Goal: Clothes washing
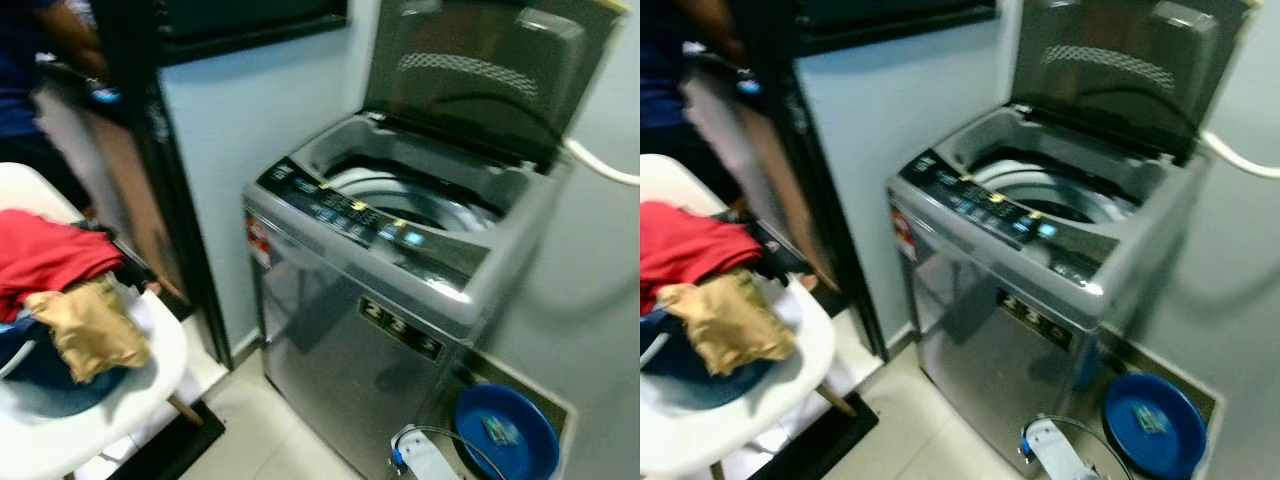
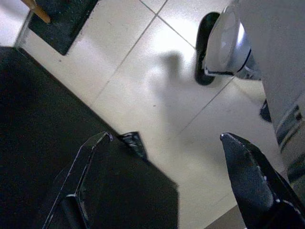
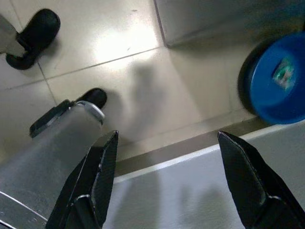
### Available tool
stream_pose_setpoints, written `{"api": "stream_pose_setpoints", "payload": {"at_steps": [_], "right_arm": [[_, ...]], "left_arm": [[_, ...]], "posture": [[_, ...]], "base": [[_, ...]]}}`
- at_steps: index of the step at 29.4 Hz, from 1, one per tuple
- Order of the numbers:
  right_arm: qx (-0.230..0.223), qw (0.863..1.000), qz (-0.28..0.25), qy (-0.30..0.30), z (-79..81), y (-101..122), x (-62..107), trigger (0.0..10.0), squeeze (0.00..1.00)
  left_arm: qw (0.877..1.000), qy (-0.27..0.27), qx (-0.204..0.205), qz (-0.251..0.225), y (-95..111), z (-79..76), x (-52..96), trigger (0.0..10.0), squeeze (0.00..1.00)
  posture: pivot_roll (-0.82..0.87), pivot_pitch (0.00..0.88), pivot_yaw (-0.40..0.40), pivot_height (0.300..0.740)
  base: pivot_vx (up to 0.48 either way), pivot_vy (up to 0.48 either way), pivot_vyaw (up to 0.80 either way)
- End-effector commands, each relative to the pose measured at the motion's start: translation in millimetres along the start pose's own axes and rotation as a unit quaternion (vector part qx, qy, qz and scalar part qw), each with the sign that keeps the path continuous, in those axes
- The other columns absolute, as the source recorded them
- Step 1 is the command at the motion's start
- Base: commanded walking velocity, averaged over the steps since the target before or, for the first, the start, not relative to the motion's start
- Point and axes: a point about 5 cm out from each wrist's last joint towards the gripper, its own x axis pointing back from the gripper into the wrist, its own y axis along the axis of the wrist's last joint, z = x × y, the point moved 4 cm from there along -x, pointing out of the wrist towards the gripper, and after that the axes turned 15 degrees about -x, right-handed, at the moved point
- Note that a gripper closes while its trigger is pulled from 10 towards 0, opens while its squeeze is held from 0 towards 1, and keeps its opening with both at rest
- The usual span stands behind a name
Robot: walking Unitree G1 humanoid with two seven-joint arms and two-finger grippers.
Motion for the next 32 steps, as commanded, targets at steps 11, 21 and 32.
{"api": "stream_pose_setpoints", "payload": {"at_steps": [11, 21, 32], "right_arm": [[0.009, 1.000, -0.011, -0.006, 1.3, 7.2, -0.5, 10.0, 0.00], [0.017, 0.999, -0.023, -0.019, -4.2, 17.0, 0.5, 10.0, 0.00], [0.019, 0.999, -0.033, -0.010, 1.4, 24.8, -0.1, 10.0, 0.00]], "left_arm": [[1.000, -0.003, -0.003, -0.012, 7.3, -1.1, -1.1, 10.0, 0.00], [1.000, -0.002, -0.001, -0.017, 10.6, -1.3, -1.5, 10.0, 0.00], [1.000, -0.002, 0.003, -0.026, 16.7, -2.9, -2.3, 10.0, 0.00]], "posture": [[0.19, 0.000, -0.080, 0.740], [0.20, 0.000, -0.090, 0.740], [0.20, 0.000, -0.087, 0.740]], "base": [[0.000, 0.000, 0.77], [0.000, 0.000, 0.77], [0.000, 0.000, 0.77]]}}
